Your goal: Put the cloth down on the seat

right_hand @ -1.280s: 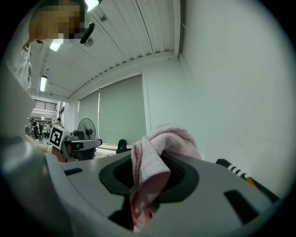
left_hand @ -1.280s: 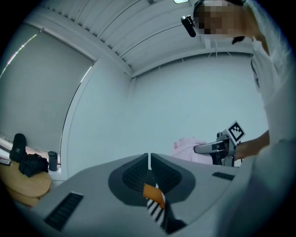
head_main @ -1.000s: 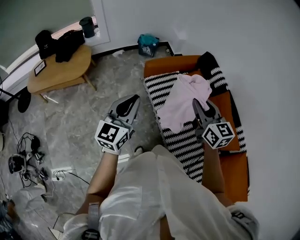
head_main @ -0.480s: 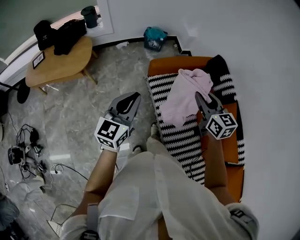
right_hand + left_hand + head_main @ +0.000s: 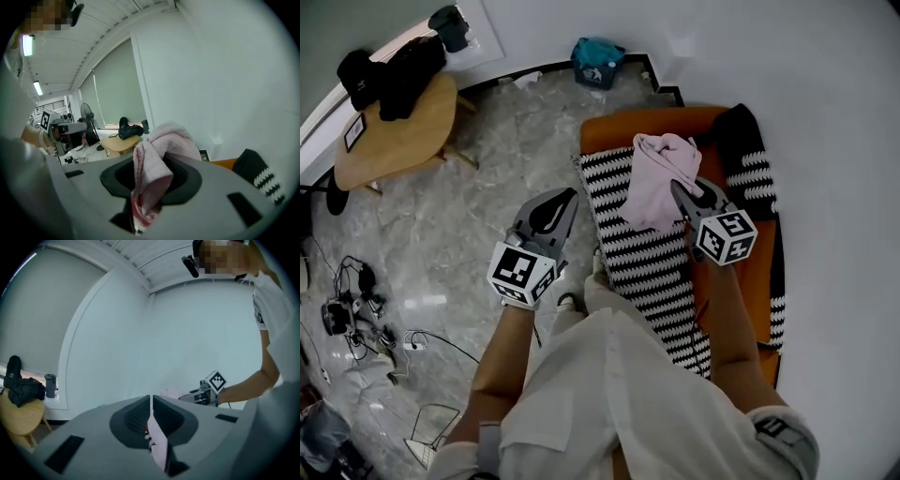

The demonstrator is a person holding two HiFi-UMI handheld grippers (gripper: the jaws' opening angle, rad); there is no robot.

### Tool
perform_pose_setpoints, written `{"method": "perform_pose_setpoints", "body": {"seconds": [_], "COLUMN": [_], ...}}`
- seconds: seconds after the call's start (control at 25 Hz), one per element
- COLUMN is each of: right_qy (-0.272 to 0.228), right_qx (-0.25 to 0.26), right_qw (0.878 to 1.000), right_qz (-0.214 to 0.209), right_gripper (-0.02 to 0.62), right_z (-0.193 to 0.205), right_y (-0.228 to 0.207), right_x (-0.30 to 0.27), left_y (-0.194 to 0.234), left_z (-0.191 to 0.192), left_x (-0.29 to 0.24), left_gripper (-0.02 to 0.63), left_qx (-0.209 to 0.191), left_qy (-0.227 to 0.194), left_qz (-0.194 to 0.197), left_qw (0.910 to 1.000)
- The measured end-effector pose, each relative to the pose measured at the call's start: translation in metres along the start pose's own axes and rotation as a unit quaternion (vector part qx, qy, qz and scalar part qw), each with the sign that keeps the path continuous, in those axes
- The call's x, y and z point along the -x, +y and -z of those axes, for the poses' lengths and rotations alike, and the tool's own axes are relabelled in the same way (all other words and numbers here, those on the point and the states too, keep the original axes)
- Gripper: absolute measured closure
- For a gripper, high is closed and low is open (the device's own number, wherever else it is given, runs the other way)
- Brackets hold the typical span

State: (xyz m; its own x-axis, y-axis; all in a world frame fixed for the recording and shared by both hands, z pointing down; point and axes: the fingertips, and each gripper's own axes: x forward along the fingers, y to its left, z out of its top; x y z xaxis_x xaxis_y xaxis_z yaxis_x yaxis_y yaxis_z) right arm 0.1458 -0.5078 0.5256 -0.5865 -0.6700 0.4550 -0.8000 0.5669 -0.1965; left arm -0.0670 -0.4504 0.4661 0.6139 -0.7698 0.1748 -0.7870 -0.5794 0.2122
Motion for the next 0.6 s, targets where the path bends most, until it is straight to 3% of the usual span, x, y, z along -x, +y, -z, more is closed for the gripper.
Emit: {"method": "perform_pose_setpoints", "body": {"seconds": [0.2, 0.44, 0.6], "right_qy": [0.053, 0.127, 0.155], "right_qx": [-0.035, -0.08, -0.072], "right_qw": [0.998, 0.984, 0.978], "right_qz": [-0.026, -0.091, -0.121], "right_gripper": [0.474, 0.474, 0.474], "right_z": [0.056, 0.122, 0.145], "right_y": [-0.024, -0.034, -0.042], "right_x": [-0.039, -0.08, -0.107], "left_y": [0.002, 0.013, 0.018], "left_z": [0.027, 0.055, 0.071], "left_x": [-0.032, -0.056, -0.073], "left_gripper": [0.575, 0.575, 0.575], "left_qx": [0.016, 0.033, 0.035], "left_qy": [0.03, 0.063, 0.078], "left_qz": [-0.003, -0.008, -0.007], "left_qw": [0.9994, 0.9974, 0.9963]}}
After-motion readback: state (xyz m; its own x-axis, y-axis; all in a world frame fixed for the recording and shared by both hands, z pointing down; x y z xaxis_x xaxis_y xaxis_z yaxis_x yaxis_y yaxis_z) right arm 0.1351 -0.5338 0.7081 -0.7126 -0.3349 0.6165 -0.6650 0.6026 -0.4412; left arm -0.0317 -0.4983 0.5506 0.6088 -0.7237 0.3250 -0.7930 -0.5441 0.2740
